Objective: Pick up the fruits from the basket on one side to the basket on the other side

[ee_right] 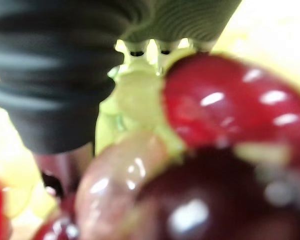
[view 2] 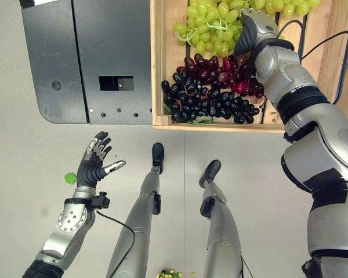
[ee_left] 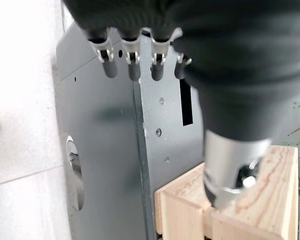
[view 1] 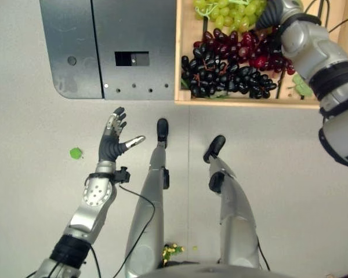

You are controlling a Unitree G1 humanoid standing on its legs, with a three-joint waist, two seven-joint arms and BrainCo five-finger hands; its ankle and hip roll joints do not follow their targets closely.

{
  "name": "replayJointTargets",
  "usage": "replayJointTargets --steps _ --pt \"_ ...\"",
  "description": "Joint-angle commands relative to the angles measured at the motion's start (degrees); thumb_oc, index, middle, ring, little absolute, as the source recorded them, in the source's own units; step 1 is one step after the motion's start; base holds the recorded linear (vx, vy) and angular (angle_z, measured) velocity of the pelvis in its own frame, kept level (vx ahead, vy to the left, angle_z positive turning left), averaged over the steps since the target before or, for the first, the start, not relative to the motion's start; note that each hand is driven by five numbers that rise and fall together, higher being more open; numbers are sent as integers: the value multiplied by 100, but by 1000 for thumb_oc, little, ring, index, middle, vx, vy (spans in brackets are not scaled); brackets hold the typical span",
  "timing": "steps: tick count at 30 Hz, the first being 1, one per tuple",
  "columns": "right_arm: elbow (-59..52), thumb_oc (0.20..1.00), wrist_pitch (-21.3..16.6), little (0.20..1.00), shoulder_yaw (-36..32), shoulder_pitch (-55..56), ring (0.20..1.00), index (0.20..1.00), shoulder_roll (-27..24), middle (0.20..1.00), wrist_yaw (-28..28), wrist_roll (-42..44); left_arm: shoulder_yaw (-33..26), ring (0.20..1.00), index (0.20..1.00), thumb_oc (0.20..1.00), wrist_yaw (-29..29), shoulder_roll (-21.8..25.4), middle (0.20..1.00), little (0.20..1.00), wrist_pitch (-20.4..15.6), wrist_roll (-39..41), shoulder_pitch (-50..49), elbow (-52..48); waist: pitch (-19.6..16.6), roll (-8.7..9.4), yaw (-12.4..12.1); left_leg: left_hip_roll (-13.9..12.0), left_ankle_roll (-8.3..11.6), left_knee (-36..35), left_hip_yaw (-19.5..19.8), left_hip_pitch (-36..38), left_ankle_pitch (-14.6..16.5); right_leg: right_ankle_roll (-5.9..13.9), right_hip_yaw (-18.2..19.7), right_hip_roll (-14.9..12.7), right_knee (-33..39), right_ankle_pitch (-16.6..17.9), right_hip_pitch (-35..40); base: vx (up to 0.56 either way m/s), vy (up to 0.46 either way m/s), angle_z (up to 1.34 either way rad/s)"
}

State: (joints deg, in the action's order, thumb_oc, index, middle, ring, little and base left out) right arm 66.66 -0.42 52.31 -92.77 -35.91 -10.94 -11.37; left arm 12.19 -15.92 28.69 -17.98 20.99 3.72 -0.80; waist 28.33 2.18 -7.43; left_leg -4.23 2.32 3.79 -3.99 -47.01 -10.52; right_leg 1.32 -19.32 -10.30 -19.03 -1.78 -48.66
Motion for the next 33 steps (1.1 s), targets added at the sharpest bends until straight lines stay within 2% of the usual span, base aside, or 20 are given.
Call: replayJointTargets --steps 1,2,3,14,21,25,26,28,29,31,32,33 --pt "596 564 281 564 384 -112 564 564 285 564 -51 -395 -173 1000 1000 1000 -160 199 1000 1000 -70 -148 -145 -370 146 212 -249 150 22 98 -185 572 742 606 100 -24 1230 704 679 0 2 -6" --pt "599 460 282 460 383 -112 460 460 290 460 -53 -398 -175 1000 1000 1000 -162 199 1000 1000 -68 -150 -147 -371 146 214 -247 150 22 98 -185 573 743 606 100 -23 1230 704 680 -1 5 -5" --pt "691 200 356 200 359 -143 200 200 407 200 -91 -516 -155 1000 1000 1000 -174 207 1000 1000 -37 -185 -139 -371 146 205 -255 158 23 95 -181 577 745 607 102 -25 1243 708 686 -1 8 -3" --pt "1043 200 576 200 314 -155 200 200 685 200 -180 -859 -17 1000 1000 1000 -195 263 1000 1000 22 -248 -74 -386 146 146 -318 165 25 84 -141 638 724 612 74 -35 1238 698 739 0 0 0" --pt "997 200 542 200 176 -98 200 200 642 200 -173 -726 -24 1000 1000 1000 -171 263 1000 1000 10 -255 -18 -389 146 120 -363 180 19 107 -116 699 731 612 69 -52 1220 690 822 0 0 0" --pt "773 200 366 200 9 1 200 200 539 200 -116 -315 -32 1000 1000 1000 -133 258 1000 1000 -18 -248 3 -395 146 100 -402 196 19 130 -102 777 731 612 37 -76 1198 684 927 -9 -2 1" --pt "455 200 141 200 -209 136 200 200 439 200 -52 268 -59 1000 1000 1000 -80 231 1000 1000 -31 -229 20 -405 146 101 -403 199 20 145 -85 835 728 616 37 -85 1190 685 1004 -31 -8 1" --pt "188 200 51 200 -299 248 200 200 354 200 8 562 -85 1000 1000 1000 -58 244 1000 1000 -41 -225 -3 -413 146 119 -404 198 23 146 -77 891 726 618 33 -85 1197 682 1078 -15 -4 1" --pt "-581 200 -128 200 -436 423 200 200 163 200 9 1034 -204 1000 1000 1000 -71 249 1000 1000 -36 -246 -44 -377 146 216 -361 183 37 142 -104 1015 718 621 27 -74 1195 689 1193 -31 -7 0" --pt "-1731 200 -250 200 -525 669 200 200 -146 200 -10 1308 -395 1000 1000 1000 -98 260 1000 1000 0 -297 -166 -362 146 382 -272 148 45 130 -139 1177 727 630 35 -51 1214 714 1351 -20 -6 1" --pt "-1784 200 -225 200 -546 708 200 200 -162 200 -10 1305 -396 1000 1000 1000 -96 267 1000 1000 4 -298 -184 -372 146 389 -279 149 45 124 -143 1193 727 632 38 -52 1219 713 1365 0 0 0" --pt "-2836 200 -278 200 -683 1050 200 200 -594 200 95 1329 -580 1000 1000 1000 -83 288 1000 1000 67 -377 -392 -331 146 519 -193 133 39 130 -203 1396 763 638 40 -52 1233 733 1565 0 0 0"
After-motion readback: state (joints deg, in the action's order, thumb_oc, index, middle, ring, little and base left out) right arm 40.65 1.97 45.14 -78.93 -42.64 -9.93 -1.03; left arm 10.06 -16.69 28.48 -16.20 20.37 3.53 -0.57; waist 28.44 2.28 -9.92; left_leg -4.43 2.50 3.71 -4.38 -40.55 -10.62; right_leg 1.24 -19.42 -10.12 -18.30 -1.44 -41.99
